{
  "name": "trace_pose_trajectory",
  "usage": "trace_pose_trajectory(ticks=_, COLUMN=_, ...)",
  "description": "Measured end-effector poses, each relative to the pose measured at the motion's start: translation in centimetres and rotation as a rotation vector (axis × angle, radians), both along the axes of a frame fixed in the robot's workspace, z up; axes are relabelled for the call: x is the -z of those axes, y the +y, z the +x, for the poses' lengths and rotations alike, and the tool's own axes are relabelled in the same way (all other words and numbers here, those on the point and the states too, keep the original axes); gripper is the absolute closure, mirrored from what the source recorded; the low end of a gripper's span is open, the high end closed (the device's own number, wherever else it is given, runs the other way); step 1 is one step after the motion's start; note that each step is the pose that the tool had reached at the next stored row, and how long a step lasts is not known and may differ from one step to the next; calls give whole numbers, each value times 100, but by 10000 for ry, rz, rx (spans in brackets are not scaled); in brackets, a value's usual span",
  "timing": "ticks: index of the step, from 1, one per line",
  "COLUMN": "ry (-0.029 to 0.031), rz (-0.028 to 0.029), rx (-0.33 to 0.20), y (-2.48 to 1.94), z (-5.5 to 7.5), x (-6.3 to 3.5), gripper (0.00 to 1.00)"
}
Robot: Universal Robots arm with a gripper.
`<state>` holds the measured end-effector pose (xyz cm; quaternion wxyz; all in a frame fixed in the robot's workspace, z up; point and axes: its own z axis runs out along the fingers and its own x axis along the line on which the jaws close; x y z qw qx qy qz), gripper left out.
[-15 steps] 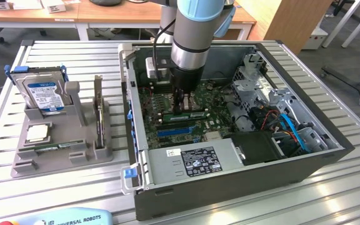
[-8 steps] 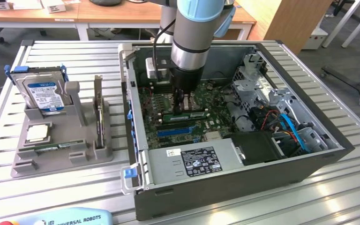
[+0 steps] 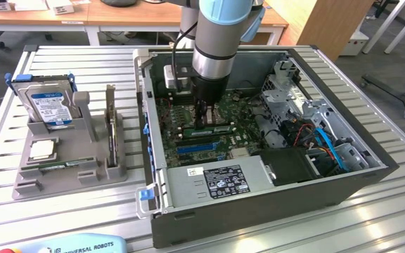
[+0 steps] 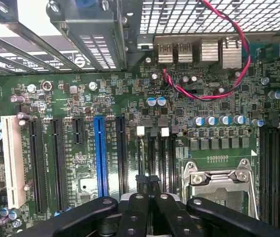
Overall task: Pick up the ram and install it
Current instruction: 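Press down the ram until it locks into place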
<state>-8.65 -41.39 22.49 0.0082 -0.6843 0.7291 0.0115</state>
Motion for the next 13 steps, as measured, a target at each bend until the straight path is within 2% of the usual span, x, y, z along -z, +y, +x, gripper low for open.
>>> trace_pose_trajectory(ticks=13, ry=1, rz=-3, rx=0, y=0, z=0, x=11, gripper=90)
